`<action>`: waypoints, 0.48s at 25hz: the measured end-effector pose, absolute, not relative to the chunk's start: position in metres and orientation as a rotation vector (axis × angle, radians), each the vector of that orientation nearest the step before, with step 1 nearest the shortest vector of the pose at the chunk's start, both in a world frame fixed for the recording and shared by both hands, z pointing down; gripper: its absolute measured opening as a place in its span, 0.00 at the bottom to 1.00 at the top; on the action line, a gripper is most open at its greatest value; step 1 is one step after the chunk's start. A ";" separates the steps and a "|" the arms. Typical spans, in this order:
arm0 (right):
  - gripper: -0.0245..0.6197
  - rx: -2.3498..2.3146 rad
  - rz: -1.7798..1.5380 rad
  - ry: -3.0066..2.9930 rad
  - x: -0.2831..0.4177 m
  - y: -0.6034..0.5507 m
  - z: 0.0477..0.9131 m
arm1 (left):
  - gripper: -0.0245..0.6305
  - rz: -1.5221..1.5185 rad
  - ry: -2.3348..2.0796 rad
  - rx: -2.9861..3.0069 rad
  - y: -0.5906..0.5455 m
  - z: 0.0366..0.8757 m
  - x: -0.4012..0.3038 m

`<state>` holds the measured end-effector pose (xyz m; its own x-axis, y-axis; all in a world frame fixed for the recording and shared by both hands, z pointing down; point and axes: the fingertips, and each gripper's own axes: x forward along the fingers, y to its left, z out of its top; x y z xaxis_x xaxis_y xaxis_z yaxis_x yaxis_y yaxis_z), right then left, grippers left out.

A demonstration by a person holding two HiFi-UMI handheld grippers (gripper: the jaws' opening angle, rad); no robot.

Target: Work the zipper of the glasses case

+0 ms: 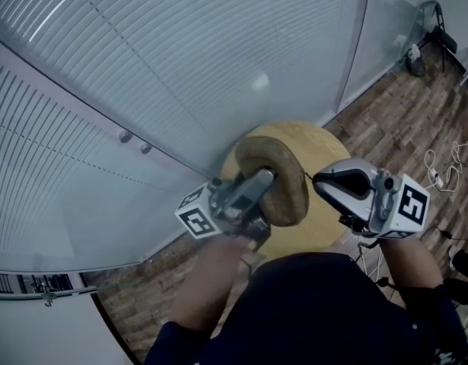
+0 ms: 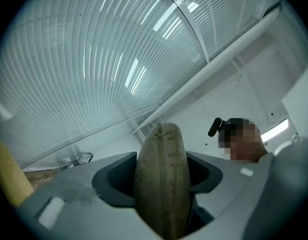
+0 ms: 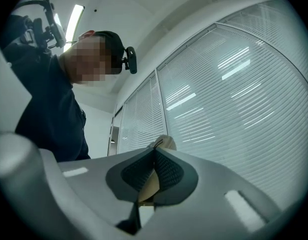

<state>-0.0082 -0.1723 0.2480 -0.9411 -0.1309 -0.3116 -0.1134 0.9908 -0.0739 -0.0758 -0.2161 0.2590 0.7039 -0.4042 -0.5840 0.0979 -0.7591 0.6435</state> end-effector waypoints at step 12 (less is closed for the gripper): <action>0.05 -0.181 0.113 2.905 -0.027 -0.152 0.276 | 0.48 -1.151 -0.369 2.135 -0.262 0.239 -0.111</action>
